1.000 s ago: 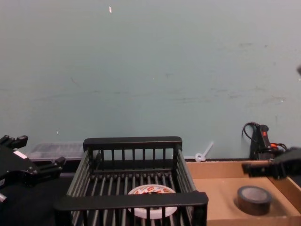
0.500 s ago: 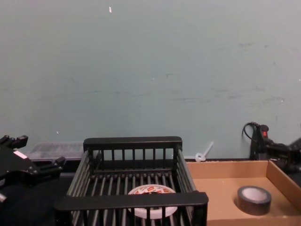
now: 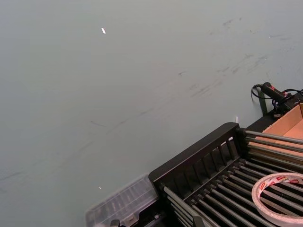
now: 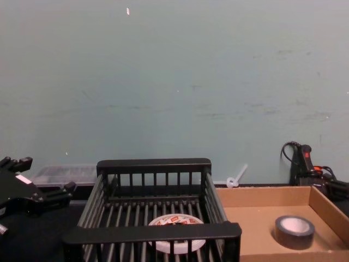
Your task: Pick up the white tape and place it into the black box , Pick up the silver tape and place it into the brown box.
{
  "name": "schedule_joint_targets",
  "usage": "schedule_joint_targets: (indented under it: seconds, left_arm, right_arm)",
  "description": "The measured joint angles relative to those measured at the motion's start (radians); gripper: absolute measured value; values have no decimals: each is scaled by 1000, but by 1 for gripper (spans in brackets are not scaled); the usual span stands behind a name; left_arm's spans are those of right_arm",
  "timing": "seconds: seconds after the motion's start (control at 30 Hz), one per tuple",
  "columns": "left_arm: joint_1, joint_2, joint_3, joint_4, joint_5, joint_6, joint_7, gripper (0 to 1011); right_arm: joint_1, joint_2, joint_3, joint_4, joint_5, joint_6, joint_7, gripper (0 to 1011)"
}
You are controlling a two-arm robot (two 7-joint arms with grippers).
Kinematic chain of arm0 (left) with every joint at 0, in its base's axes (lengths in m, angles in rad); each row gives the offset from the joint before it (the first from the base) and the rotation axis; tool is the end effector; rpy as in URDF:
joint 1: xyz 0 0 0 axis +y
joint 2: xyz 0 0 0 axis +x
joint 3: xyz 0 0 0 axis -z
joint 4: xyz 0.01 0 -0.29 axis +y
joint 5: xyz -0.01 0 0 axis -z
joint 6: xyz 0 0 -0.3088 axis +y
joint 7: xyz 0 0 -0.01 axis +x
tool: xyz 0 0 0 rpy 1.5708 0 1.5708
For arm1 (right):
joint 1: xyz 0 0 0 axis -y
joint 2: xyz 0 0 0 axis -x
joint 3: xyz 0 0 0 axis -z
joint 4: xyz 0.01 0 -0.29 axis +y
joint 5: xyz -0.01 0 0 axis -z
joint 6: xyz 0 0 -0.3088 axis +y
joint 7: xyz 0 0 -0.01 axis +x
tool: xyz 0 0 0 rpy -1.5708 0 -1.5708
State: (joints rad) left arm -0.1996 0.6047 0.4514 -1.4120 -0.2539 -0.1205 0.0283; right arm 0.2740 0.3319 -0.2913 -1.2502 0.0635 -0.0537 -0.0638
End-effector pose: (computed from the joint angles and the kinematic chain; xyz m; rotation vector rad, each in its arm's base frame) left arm 0.3581 0.0827 -0.3022 0.3044 -0.2851 1.2480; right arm 0.3955 -0.0461 -0.3112 -0.2844 -0.2289 -1.4334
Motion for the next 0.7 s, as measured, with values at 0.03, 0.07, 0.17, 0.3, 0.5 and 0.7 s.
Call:
schedule_joint_targets:
  seconds: [0.03, 0.07, 0.17, 0.3, 0.5, 0.7]
  left_arm:
    - [0, 0, 0, 0, 0, 0, 0, 1001]
    - [0, 0, 0, 0, 0, 0, 0, 1001]
    - [0, 0, 0, 0, 0, 0, 0, 1001]
    - [0, 0, 0, 0, 0, 0, 0, 1002]
    - [0, 0, 0, 0, 0, 0, 0, 1001]
    - [0, 0, 0, 0, 0, 0, 0, 1001]
  right_arm:
    - [0, -1, 1, 0, 0, 0, 0, 1003]
    - [0, 0, 1, 0, 0, 0, 0, 1002]
    - [0, 0, 0, -1, 0, 0, 0, 1003]
    - [0, 1, -1, -1, 0, 0, 0, 1002]
    - [0, 1, -3, -2, 0, 1, 0, 1002]
    - [0, 2, -3, -2, 0, 1, 1, 1002]
